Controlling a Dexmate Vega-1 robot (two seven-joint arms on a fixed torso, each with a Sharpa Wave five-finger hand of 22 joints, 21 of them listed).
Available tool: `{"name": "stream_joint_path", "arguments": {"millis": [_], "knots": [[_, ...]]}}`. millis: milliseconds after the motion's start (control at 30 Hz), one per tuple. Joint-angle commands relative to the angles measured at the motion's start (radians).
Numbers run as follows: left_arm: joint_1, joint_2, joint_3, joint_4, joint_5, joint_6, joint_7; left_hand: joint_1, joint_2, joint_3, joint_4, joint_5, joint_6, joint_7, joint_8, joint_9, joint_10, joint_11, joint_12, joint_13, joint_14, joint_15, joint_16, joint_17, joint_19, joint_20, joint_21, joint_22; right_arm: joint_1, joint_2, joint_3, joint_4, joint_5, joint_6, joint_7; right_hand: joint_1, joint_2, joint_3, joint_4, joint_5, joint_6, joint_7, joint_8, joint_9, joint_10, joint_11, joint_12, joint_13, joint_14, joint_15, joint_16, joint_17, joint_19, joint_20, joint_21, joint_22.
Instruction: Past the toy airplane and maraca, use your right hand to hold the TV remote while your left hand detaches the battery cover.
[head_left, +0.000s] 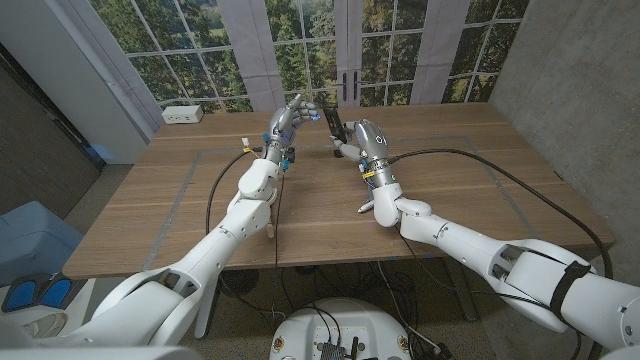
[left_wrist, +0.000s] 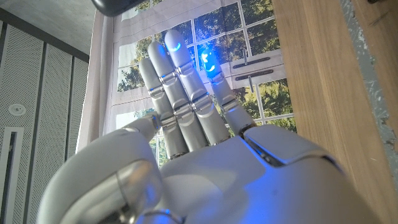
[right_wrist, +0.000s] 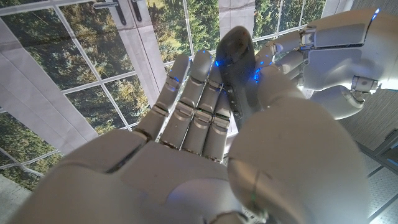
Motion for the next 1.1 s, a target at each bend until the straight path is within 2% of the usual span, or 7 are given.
{"name": "stream_joint_path", "arguments": {"millis": [33, 100, 200, 400, 533, 900, 1100], "knots": [[0.024, 0.001, -0.017, -0.01, -0.012, -0.039, 0.002, -0.04, 0.001, 0.025, 0.007, -0.004, -0.058, 0.001, -0.037, -0.013, -0.069, 0.009, -0.048, -0.018, -0.074, -0.02, -0.048, -0.036, -0.041, -0.035, 0.006, -0.017, -0.015, -0.009, 0.012, -0.032, -0.002, -0.02, 0.03, 0.084, 0.089, 0.034, 0.027, 0.009, 0.003, -0.007, -0.001, 0.001, 0.027, -0.029, -0.003, 0.006, 0.007, -0.056, -0.004, 0.005, -0.004, -0.044, 0.008, 0.001], [0.025, 0.002, -0.019, -0.006, -0.023, -0.044, -0.015, -0.061, 0.001, 0.036, 0.01, -0.005, -0.087, 0.004, -0.066, -0.027, -0.113, 0.011, -0.076, -0.034, -0.11, -0.015, -0.076, -0.058, -0.072, -0.023, -0.001, -0.032, -0.018, -0.012, 0.015, -0.04, 0.0, -0.022, 0.037, 0.084, 0.088, 0.035, 0.027, 0.009, 0.003, -0.007, -0.001, 0.001, 0.028, -0.027, -0.004, 0.005, 0.006, -0.056, -0.006, 0.006, -0.004, -0.044, 0.009, 0.001], [0.023, 0.001, -0.021, 0.007, -0.035, -0.061, -0.042, -0.126, -0.017, 0.058, 0.0, -0.013, -0.181, 0.019, -0.169, -0.06, -0.226, 0.028, -0.138, -0.08, -0.193, 0.002, -0.154, -0.134, -0.115, -0.003, -0.006, -0.079, -0.024, -0.018, 0.02, -0.055, 0.002, -0.032, 0.05, 0.083, 0.088, 0.037, 0.026, 0.009, 0.003, -0.008, -0.001, 0.001, 0.028, -0.029, -0.005, 0.006, 0.006, -0.057, -0.007, 0.007, -0.004, -0.044, 0.012, 0.001], [0.015, -0.001, -0.023, 0.04, -0.063, -0.094, -0.114, -0.141, -0.131, 0.038, -0.169, -0.034, -0.371, 0.008, -0.355, -0.085, -0.424, 0.056, -0.223, -0.146, -0.379, 0.049, -0.253, -0.218, -0.217, 0.033, -0.049, -0.135, -0.039, -0.029, 0.032, -0.089, 0.003, -0.054, 0.07, 0.082, 0.087, 0.04, 0.026, 0.009, 0.002, -0.007, -0.002, 0.001, 0.028, -0.029, -0.008, 0.009, 0.007, -0.057, -0.01, 0.01, -0.006, -0.044, 0.015, 0.001], [0.013, 0.005, -0.021, 0.046, -0.059, -0.103, -0.131, -0.133, -0.169, 0.011, -0.24, -0.038, -0.447, -0.016, -0.428, -0.087, -0.538, 0.065, -0.245, -0.172, -0.483, 0.065, -0.278, -0.231, -0.273, 0.044, -0.081, -0.144, -0.049, -0.035, 0.039, -0.109, 0.003, -0.068, 0.083, 0.082, 0.087, 0.041, 0.026, 0.009, 0.003, -0.008, -0.002, 0.001, 0.028, -0.028, -0.008, 0.01, 0.007, -0.056, -0.011, 0.011, -0.008, -0.044, 0.016, 0.001], [0.009, 0.022, -0.019, 0.063, -0.063, -0.137, -0.195, -0.146, -0.194, -0.055, -0.301, -0.038, -0.585, -0.092, -0.565, -0.088, -0.822, 0.072, -0.253, -0.223, -0.758, 0.097, -0.296, -0.252, -0.416, 0.044, -0.181, -0.151, -0.081, -0.077, 0.062, -0.216, 0.001, -0.151, 0.182, 0.079, 0.085, 0.044, 0.026, 0.008, 0.003, -0.008, -0.002, 0.002, 0.028, -0.028, -0.014, 0.011, 0.007, -0.056, -0.015, 0.015, -0.01, -0.044, 0.022, 0.0], [0.012, 0.03, -0.021, 0.067, -0.066, -0.155, -0.22, -0.159, -0.199, -0.075, -0.3, -0.037, -0.599, -0.112, -0.576, -0.089, -0.898, 0.075, -0.253, -0.232, -0.83, 0.108, -0.297, -0.257, -0.453, 0.043, -0.213, -0.151, -0.103, -0.113, 0.08, -0.309, 0.004, -0.235, 0.291, 0.079, 0.085, 0.046, 0.026, 0.008, 0.001, -0.011, -0.003, 0.002, 0.027, -0.028, -0.016, 0.014, 0.008, -0.057, -0.016, 0.016, -0.011, -0.044, 0.025, 0.0]]}}
